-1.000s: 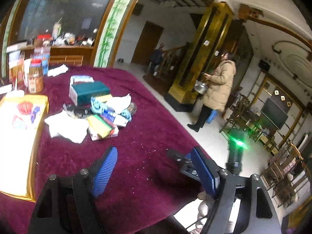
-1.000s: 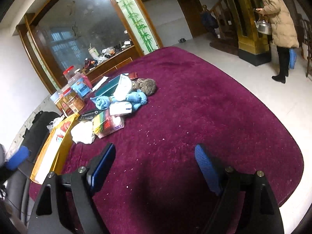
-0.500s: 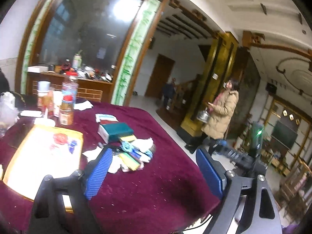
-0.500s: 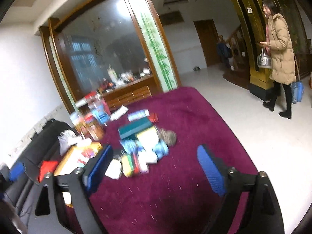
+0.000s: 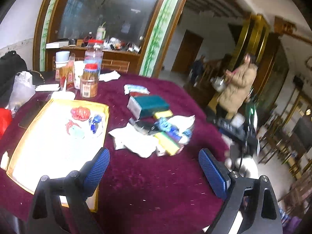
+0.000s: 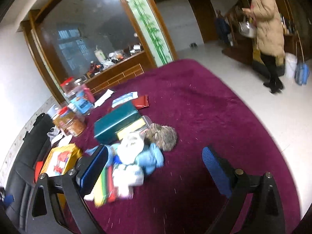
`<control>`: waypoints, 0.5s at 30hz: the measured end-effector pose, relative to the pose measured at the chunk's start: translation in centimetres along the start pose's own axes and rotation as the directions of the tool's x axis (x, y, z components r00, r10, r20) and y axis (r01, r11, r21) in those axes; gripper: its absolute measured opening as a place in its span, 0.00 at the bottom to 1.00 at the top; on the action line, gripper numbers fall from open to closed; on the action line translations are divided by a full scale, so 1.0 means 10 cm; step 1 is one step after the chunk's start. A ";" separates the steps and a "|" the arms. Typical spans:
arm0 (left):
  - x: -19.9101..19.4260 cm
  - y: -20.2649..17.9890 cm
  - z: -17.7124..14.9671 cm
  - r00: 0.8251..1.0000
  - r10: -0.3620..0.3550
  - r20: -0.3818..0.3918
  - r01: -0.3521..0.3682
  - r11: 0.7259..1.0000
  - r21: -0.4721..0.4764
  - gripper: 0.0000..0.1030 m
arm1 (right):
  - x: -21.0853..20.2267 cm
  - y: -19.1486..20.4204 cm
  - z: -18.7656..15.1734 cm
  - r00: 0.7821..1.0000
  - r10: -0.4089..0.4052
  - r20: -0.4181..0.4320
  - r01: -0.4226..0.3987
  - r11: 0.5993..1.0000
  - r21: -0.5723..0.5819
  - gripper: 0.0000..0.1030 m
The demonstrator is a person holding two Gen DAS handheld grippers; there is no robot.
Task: Organize soft objects
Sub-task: 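Reach the left gripper to the light blue cloth and grasp it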
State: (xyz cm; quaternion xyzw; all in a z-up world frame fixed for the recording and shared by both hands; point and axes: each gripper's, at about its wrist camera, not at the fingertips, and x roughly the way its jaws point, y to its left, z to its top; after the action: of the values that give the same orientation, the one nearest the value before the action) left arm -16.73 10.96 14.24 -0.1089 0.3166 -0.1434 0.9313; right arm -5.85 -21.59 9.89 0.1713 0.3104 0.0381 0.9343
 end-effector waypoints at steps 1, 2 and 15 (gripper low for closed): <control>0.11 -0.01 0.00 1.000 0.008 -0.022 -0.008 1.000 -0.004 0.92 | 0.18 -0.01 0.04 1.000 0.002 -0.010 -0.002 1.000 0.005 0.94; 0.17 -0.01 0.01 0.999 0.011 -0.036 -0.011 1.000 -0.008 0.92 | 0.32 -0.01 0.07 1.000 0.001 -0.017 -0.001 1.000 0.000 0.94; 1.98 -0.46 0.64 0.990 0.067 -0.122 -0.050 0.990 0.133 0.92 | 0.56 -0.15 0.12 0.999 0.033 -0.004 -0.033 0.999 0.004 0.94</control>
State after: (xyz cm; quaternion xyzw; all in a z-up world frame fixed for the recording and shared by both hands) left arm 1.39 0.69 9.48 -0.0296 0.3677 -0.1428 0.9184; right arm -0.68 -22.40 7.10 0.1780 0.3095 0.0534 0.9326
